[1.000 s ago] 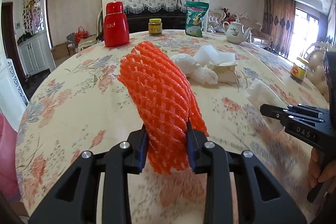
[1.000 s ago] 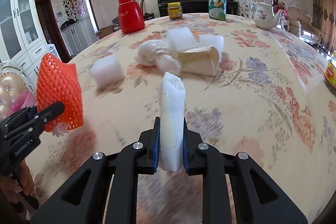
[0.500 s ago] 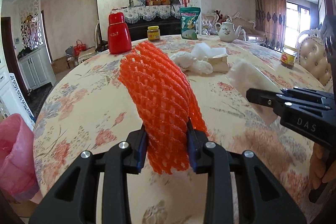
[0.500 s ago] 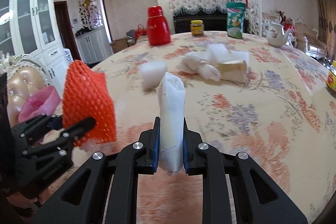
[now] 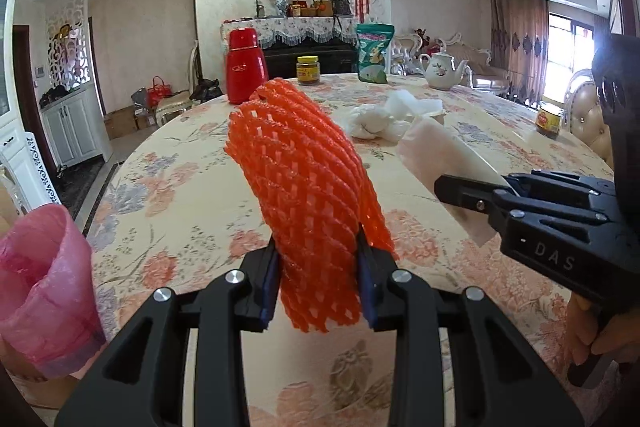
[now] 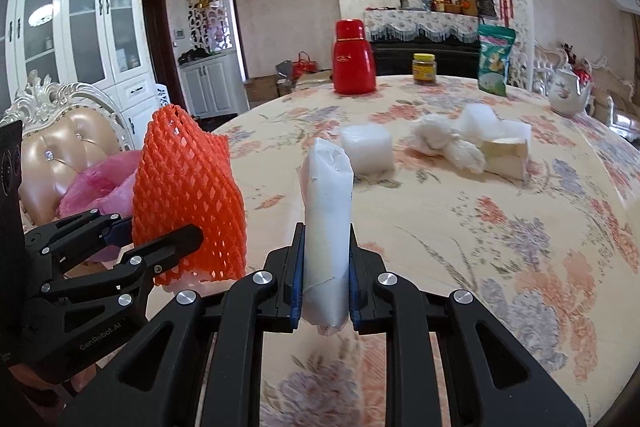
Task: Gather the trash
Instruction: 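Carry the orange net and white paper roll to the pink bin with both tools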
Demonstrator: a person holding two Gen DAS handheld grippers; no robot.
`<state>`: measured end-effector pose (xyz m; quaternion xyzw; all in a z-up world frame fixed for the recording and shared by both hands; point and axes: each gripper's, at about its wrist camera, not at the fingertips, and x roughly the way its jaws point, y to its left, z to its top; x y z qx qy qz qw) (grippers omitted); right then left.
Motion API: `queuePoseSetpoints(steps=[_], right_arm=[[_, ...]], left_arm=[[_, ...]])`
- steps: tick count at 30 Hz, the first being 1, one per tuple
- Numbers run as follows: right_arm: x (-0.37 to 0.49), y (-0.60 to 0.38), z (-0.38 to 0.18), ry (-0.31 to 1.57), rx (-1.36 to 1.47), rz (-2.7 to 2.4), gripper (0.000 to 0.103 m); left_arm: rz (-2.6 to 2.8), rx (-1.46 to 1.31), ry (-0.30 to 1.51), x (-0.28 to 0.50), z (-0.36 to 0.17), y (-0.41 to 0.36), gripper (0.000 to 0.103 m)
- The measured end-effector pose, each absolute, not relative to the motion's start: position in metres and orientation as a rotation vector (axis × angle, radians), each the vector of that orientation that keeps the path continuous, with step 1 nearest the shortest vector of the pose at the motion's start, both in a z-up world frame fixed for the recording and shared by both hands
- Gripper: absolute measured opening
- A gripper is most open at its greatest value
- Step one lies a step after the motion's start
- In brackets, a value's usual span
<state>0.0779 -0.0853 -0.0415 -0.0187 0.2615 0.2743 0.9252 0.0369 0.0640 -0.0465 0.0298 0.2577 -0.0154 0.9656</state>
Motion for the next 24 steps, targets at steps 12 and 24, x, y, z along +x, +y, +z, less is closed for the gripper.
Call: queuePoseSetpoints(steps=[12,24], right_arm=[[0.084,-0.025,-0.033,0.515,-0.099,0.667,0.019],[0.077,0.096,-0.019,0.479,-0.182,0.915,0.02]], left_arm=[[0.085,-0.021,0.499,0.023,-0.042,0.132,0.032],[0.336,-0.094,0.425,-0.02,-0.019,0.244,0.033]])
